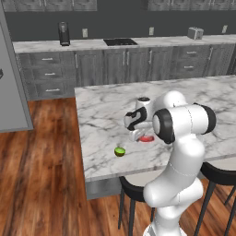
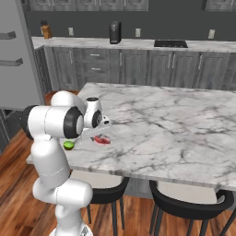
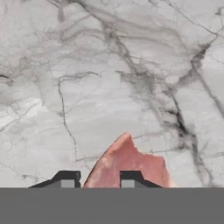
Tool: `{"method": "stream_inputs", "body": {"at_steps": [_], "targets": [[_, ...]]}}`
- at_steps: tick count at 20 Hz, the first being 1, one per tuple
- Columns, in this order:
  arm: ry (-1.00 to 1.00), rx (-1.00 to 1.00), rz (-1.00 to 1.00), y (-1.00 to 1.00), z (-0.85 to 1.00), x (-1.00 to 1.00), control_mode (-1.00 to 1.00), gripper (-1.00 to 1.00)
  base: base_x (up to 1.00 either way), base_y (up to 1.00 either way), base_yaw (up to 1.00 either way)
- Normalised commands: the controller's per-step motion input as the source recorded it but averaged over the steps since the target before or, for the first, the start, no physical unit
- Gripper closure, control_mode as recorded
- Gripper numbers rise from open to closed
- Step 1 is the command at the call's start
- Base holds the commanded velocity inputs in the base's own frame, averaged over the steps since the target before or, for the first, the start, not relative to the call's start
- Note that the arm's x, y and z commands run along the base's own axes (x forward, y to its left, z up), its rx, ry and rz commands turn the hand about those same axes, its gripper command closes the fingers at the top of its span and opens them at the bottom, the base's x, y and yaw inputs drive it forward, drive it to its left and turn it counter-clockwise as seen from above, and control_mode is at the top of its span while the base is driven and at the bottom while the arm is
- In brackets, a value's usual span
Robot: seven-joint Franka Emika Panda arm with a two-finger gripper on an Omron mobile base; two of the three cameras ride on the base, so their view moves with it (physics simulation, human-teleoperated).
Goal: Open the fridge, remove the kiwi, squash, and steak, and place them on any counter.
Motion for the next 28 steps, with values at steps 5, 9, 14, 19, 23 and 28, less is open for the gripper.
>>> {"method": "stream_inputs", "body": {"at_steps": [5, 9, 14, 19, 23, 28], "targets": [[0.0, 0.0, 0.0, 0.06, 0.11, -0.17, -1.0, -1.0, 0.0, 0.0, 0.0], [-0.07, 0.0, 0.0, 0.07, 0.41, -0.26, -1.0, -1.0, 0.0, 0.0, 0.0], [-0.12, 0.03, 0.0, 0.08, 0.81, -0.36, -1.0, -1.0, 0.0, 0.0, 0.0], [-0.14, 0.05, 0.0, 0.1, 1.0, -0.61, -1.0, -1.0, 0.0, 0.0, 0.0], [-0.11, 0.05, -0.04, 0.02, 1.0, -0.82, -1.0, -1.0, 0.0, 0.0, 0.0], [-0.15, 0.07, -0.11, 0.0, 1.0, -1.0, -1.0, -1.0, 0.0, 0.0, 0.0]]}}
